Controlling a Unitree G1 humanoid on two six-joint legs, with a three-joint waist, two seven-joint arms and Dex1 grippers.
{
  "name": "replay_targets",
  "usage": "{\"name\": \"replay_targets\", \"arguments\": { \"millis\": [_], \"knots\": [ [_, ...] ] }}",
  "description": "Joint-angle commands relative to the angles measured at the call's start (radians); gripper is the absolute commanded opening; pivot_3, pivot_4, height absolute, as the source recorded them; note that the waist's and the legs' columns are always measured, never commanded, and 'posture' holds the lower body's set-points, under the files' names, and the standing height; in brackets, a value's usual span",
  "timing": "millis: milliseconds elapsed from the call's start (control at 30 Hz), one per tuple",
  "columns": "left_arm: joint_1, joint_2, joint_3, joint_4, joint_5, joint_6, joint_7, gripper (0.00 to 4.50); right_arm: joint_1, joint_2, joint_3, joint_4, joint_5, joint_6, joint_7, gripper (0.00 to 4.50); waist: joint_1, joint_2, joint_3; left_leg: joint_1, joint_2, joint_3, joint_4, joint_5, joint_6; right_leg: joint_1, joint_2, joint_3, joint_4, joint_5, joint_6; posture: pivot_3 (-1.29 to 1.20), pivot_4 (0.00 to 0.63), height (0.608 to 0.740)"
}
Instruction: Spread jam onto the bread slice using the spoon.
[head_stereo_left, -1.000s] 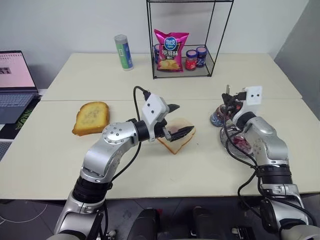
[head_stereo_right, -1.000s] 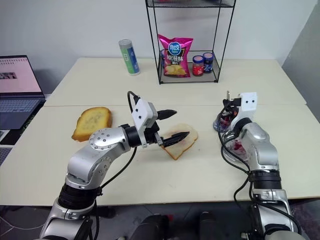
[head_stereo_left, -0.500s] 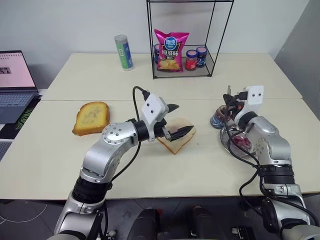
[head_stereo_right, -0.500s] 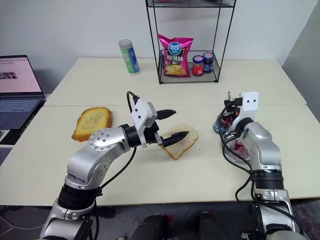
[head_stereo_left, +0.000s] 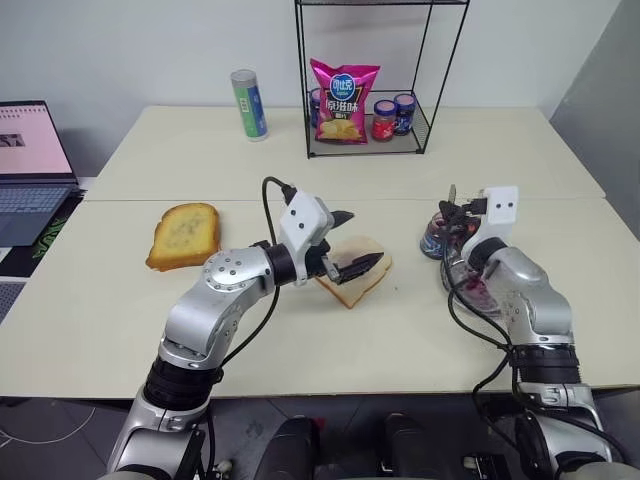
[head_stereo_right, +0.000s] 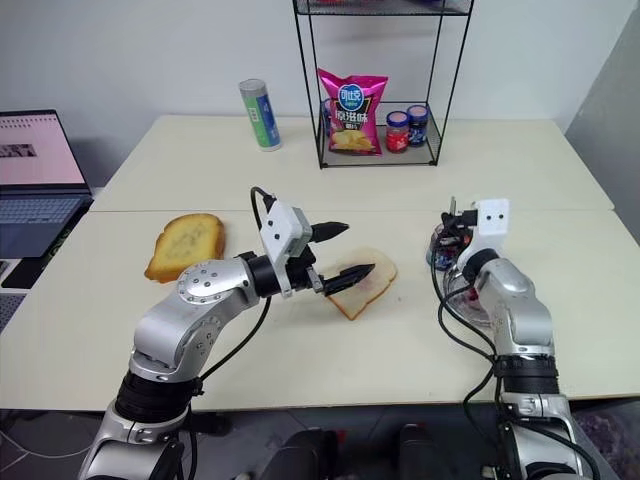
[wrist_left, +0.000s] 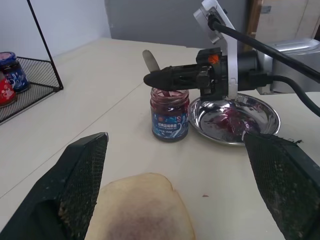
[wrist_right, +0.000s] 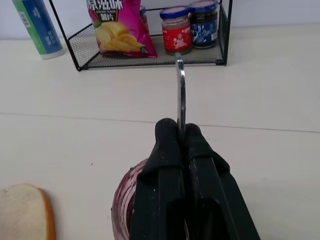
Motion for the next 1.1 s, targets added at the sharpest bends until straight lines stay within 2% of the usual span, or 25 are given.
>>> {"name": "replay_targets", "arguments": {
  "millis": [33,400,700,933,1100],
  "knots": [
    [-0.004,0.003,0.021,-0.046,-0.019,0.0,0.007,4.5,0.031,-0.001,-0.001,-0.03,-0.008,0.017,0.006,0.01,0.0,0.0,0.0,0.0,0.0,0.0,0.0,0.0,0.0,0.0,0.0,0.0,0.0,0.0,0.0,0.0,0.15,0.74],
    [-0.005,0.0,0.018,-0.041,-0.016,-0.003,0.009,4.5,0.036,-0.008,-0.013,-0.043,0.007,0.063,0.014,0.01,0.0,0.0,0.0,0.001,0.0,0.0,0.0,0.0,0.0,0.001,0.0,0.0,0.0,0.0,0.0,0.0,0.15,0.74],
    [-0.008,-0.002,0.022,-0.033,-0.013,-0.01,0.013,4.5,-0.076,0.1,-0.214,-0.022,0.196,0.255,-0.141,0.01,0.0,0.0,0.0,0.002,0.0,0.0,0.0,0.0,0.0,0.002,0.0,0.0,0.0,0.0,0.0,0.0,0.15,0.74],
    [-0.009,-0.003,0.022,-0.032,-0.012,-0.014,0.016,4.5,-0.134,0.118,-0.3,-0.015,0.275,0.314,-0.209,0.01,0.0,0.0,0.0,0.002,0.0,0.0,0.0,0.0,0.0,0.002,0.0,0.0,0.0,0.0,0.0,0.0,0.15,0.74],
    [-0.011,-0.003,0.022,-0.03,-0.011,-0.016,0.015,4.5,-0.161,0.103,-0.311,-0.021,0.286,0.325,-0.22,0.01,0.0,0.0,0.0,0.002,0.0,0.0,0.0,0.0,0.0,0.002,0.0,0.0,0.0,0.0,0.0,0.0,0.15,0.74]
  ]
}}
